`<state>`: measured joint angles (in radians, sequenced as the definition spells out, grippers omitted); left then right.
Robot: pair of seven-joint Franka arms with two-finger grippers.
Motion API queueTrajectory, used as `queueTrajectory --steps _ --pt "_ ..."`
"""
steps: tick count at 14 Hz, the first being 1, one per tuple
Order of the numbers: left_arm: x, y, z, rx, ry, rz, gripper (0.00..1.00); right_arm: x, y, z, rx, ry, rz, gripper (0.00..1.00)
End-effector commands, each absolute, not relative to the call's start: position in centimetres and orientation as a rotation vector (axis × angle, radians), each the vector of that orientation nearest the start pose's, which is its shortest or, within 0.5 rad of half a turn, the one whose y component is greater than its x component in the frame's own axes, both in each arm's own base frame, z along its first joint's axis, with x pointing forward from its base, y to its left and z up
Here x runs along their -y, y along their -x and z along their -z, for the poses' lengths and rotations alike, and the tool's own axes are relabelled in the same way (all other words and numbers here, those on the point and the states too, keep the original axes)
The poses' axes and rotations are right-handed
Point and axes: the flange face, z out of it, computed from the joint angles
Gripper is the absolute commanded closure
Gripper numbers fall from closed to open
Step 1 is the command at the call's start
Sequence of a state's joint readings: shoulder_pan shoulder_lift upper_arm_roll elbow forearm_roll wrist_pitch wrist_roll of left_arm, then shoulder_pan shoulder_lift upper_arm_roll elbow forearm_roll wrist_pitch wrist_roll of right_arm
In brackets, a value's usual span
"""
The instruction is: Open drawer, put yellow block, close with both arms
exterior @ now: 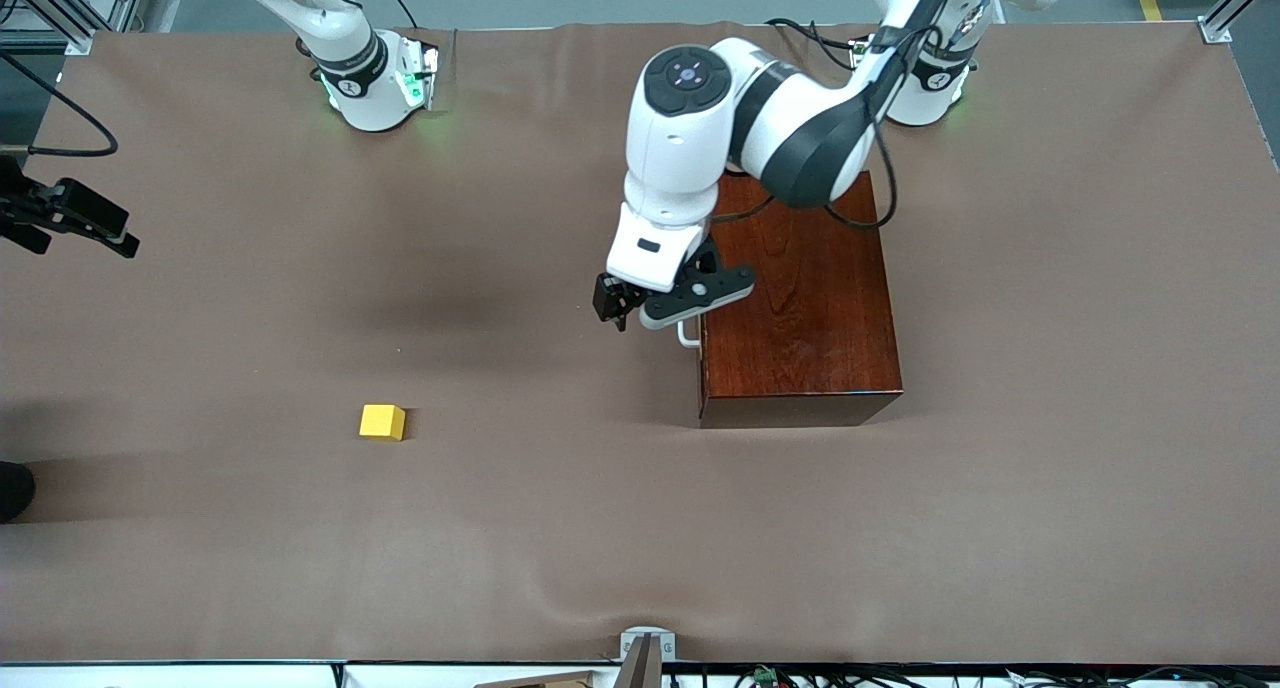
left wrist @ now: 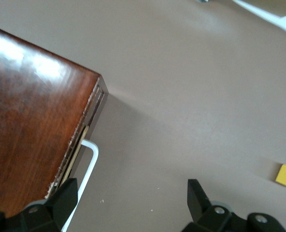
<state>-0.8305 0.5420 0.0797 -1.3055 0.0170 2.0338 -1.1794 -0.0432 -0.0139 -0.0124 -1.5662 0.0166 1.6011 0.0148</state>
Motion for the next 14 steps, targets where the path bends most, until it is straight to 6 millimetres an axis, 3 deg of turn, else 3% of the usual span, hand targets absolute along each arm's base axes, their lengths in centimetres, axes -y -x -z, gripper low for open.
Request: queueTrajectory --steps 1,7,14 --pt "52.0 -52.1 -44.5 0.602 3.167 0.271 0.0 2.8 -55.5 -64.0 -0.113 3.135 0.08 0.0" --pt "54.1 -52.1 -40.3 0.556 3.144 0.252 0.0 2.8 -55.5 -64.0 -0.113 3.135 0.082 0.0" --pt "54.6 -51.0 -39.0 0.4 3.116 0.185 0.0 2.8 -55.5 -63.9 -0.111 3.135 0.075 0.0"
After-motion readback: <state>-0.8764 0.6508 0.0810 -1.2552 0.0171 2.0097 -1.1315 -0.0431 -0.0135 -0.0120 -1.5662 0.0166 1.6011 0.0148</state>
